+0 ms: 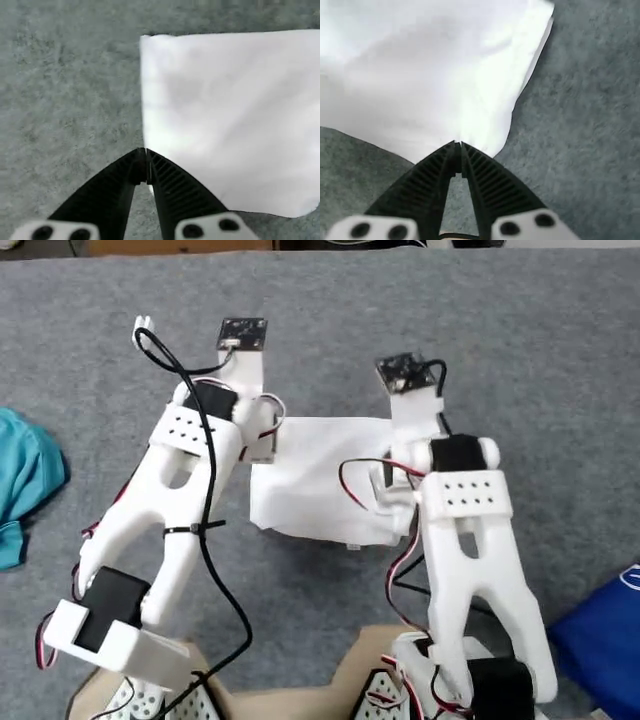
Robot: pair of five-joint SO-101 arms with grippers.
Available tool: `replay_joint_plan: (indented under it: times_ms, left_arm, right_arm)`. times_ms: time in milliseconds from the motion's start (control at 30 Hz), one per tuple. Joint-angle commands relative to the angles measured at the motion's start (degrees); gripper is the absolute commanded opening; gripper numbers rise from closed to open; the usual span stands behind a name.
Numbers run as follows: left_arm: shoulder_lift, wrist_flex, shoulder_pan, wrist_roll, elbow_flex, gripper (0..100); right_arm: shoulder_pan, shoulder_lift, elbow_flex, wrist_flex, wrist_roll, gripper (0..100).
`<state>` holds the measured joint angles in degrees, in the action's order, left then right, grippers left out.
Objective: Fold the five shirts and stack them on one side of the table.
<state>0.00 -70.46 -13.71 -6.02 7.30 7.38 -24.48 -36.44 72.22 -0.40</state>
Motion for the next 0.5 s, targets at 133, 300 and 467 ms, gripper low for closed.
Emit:
replay_joint_plan:
  times_ms: [133, 300, 467]
  left_arm:
    - [-1.1, -0.6, 10.3, 5.5, 3.2, 2]
    - [-1.1, -3.3, 16.8, 8.8, 2.9, 2]
    - [-1.1, -3.3, 22.4, 10.5, 3.3, 2]
  right_arm:
    - [-3.6, -2.3, -4.4, -1.4, -1.1, 0.7]
    - [-5.3, -2.3, -4.4, -0.4, -12.4, 0.9]
    - [-3.4, -2.0, -4.4, 0.6, -30.7, 2.3]
